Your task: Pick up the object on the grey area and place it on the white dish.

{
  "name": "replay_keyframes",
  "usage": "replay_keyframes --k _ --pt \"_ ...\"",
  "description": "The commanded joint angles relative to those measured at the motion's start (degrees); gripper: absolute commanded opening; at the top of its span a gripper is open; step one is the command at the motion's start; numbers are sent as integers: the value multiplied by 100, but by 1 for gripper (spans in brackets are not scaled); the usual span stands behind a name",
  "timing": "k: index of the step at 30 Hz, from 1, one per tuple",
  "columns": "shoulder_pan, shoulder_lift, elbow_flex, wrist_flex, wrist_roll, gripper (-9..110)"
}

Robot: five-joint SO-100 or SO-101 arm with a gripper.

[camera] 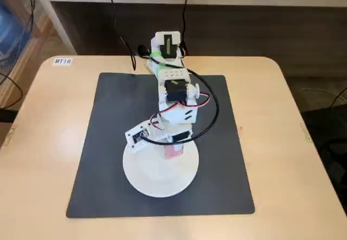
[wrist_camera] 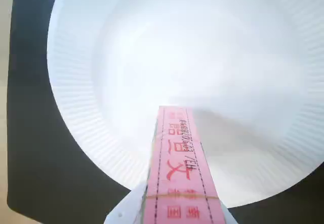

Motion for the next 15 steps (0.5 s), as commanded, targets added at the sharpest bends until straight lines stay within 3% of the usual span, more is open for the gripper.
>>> replay_keyframes --k 1,4,15 --pt "105 79 -202 35 -62 0" --pt "141 -9 -220 35 -62 0" --pt "193 -44 -272 35 -97 19"
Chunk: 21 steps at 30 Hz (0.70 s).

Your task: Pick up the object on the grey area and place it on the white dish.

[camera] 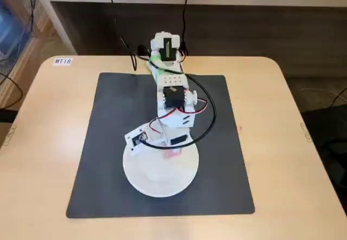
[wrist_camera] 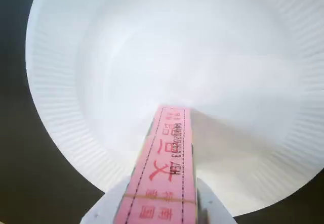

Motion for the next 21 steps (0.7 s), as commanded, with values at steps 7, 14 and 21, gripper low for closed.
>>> replay_keyframes --k 7,14,21 --pt "123 255 -202 44 -97 35" --pt "123 527 123 53 -132 49" --pt "114 1046 765 53 -141 53"
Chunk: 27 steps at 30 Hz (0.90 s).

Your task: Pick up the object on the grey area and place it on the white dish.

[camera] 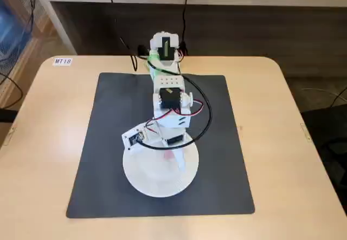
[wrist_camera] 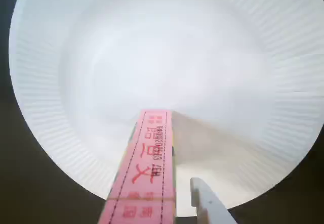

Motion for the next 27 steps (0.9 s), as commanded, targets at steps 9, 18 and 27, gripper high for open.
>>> replay_keyframes --k 9,18,27 --pt "62 1301 853 53 -105 56" --pt "158 3665 2021 44 -79 55" --pt "255 6996 4351 -879 1283 0"
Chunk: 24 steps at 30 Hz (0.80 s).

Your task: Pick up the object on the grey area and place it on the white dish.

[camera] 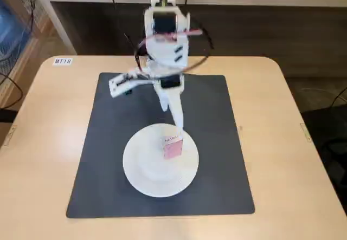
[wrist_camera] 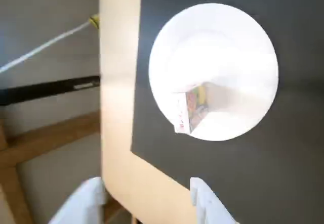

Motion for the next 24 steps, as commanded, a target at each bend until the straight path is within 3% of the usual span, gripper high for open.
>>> replay_keyframes --k 1,5,13,24 --pt "-35 1564 1749 -1046 404 0" --pt "158 3375 4175 -2417 782 0" --pt "316 4834 6645 -3419 870 0" --pt "483 6732 9404 -3718 923 0"
